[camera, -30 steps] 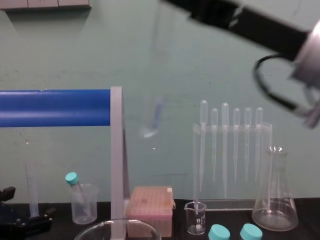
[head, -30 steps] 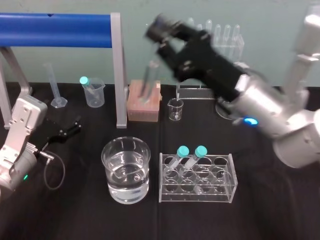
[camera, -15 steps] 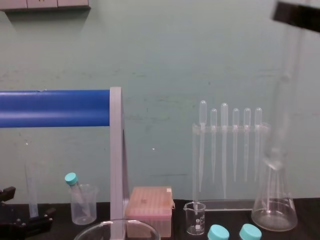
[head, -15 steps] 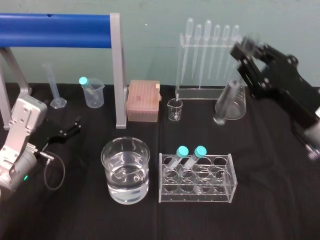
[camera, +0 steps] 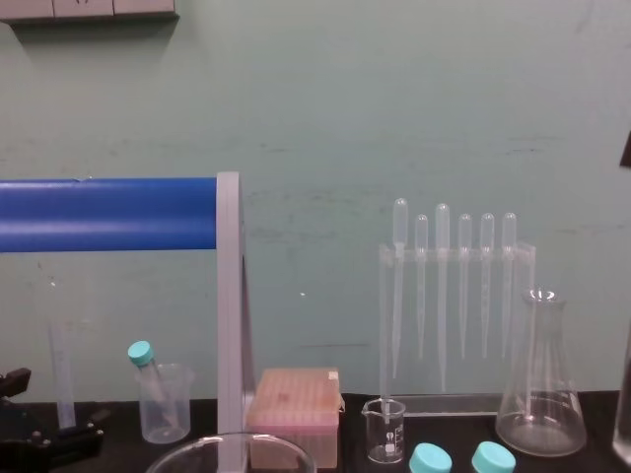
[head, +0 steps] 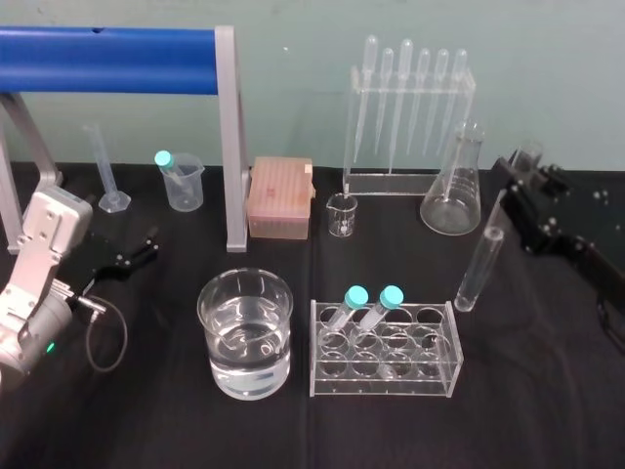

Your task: Hold the test tube with one hand and immerse one end into the beaker, then return it to the test tube rack.

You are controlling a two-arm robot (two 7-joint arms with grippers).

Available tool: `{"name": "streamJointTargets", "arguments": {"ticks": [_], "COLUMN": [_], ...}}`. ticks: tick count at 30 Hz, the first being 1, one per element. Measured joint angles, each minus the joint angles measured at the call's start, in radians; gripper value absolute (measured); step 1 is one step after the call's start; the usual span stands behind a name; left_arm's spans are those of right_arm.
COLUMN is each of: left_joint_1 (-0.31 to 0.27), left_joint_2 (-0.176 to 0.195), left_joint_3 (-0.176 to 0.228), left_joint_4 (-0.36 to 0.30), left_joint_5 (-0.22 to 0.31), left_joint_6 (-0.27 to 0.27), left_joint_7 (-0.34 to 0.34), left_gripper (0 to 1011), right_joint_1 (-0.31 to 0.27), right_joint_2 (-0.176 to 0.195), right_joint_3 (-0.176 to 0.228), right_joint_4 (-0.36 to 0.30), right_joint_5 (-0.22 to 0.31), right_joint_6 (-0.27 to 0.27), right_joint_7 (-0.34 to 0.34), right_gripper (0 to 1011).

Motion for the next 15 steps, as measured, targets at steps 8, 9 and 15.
{"name": "streamJointTargets", "arguments": {"ticks": [8, 9, 15], "left_joint_1": [0.0, 0.0, 0.0], "left_joint_2": [0.0, 0.0, 0.0], "left_joint_3": [0.0, 0.0, 0.0], "left_joint_4": [0.0, 0.0, 0.0], "left_joint_5": [0.0, 0.0, 0.0], "left_joint_6": [0.0, 0.0, 0.0], "left_joint_7": [0.0, 0.0, 0.0], "left_gripper": [1000, 1000, 1000], "right_joint_1": [0.073, 0.092, 0.134], "right_joint_2": [-0.01, -0.01, -0.004], "right_joint_3": [-0.047, -0.058, -0.079], "right_joint_4": [0.073, 0.088, 0.12], "right_joint_5": [0.004, 0.004, 0.003], "right_joint_6": [0.021, 0.027, 0.042], "right_joint_7": [0.051, 0.061, 0.076], "right_gripper": [228, 228, 228]}}
